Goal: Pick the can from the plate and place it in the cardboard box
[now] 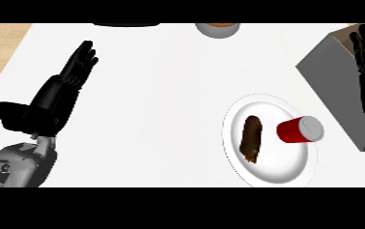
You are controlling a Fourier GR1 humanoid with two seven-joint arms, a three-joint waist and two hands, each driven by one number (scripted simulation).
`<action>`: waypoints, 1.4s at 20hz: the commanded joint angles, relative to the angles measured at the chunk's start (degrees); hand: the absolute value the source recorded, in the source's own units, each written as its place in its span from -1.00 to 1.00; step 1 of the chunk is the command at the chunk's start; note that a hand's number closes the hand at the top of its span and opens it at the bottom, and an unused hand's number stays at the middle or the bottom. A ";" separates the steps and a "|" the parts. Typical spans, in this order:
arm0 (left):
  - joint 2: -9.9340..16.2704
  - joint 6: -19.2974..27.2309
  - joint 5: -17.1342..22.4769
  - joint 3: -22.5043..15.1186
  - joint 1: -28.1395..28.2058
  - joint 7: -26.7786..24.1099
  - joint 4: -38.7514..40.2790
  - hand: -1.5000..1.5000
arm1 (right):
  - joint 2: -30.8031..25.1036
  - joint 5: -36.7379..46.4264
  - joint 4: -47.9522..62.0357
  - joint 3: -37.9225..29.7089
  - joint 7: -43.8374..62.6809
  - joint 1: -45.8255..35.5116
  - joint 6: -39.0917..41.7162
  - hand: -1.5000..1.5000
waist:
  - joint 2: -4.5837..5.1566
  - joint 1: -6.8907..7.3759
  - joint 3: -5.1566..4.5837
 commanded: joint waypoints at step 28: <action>1.89 -8.92 -6.69 -0.23 0.60 -11.53 8.69 0.00 | -36.13 30.45 -3.37 3.70 -35.02 -2.06 37.24 -1.00 | -1.67 -2.02 -0.49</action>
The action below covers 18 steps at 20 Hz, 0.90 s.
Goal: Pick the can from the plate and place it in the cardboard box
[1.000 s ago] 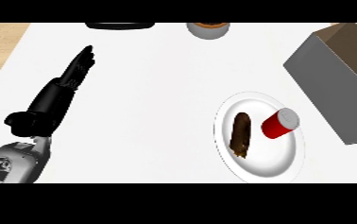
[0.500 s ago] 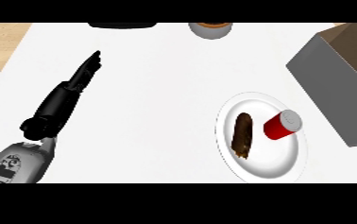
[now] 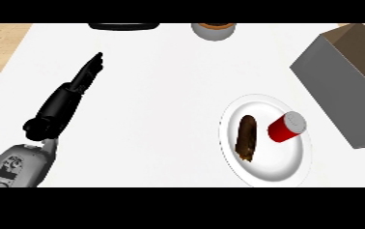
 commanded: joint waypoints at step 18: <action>-2.24 -5.20 -2.34 5.15 1.62 -1.01 0.79 0.00 | 3.27 20.76 -32.00 3.59 22.60 16.04 8.68 -1.00 | -0.22 -0.66 0.01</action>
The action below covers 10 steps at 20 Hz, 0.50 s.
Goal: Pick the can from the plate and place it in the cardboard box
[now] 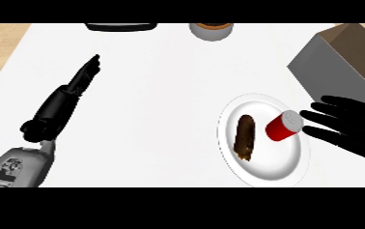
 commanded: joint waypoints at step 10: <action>-4.02 -1.92 -4.56 1.27 0.01 0.18 -0.50 0.00 | 14.20 14.66 3.14 6.78 7.31 -7.62 4.49 -1.00 | 0.29 1.45 0.00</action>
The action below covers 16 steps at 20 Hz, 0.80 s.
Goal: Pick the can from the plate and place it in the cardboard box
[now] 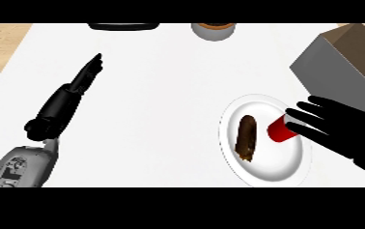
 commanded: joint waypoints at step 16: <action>-3.42 -5.22 -3.92 5.29 0.89 0.00 -1.07 0.00 | 14.16 21.25 11.90 3.96 -7.87 -0.73 -5.28 -1.00 | 0.01 -0.07 0.01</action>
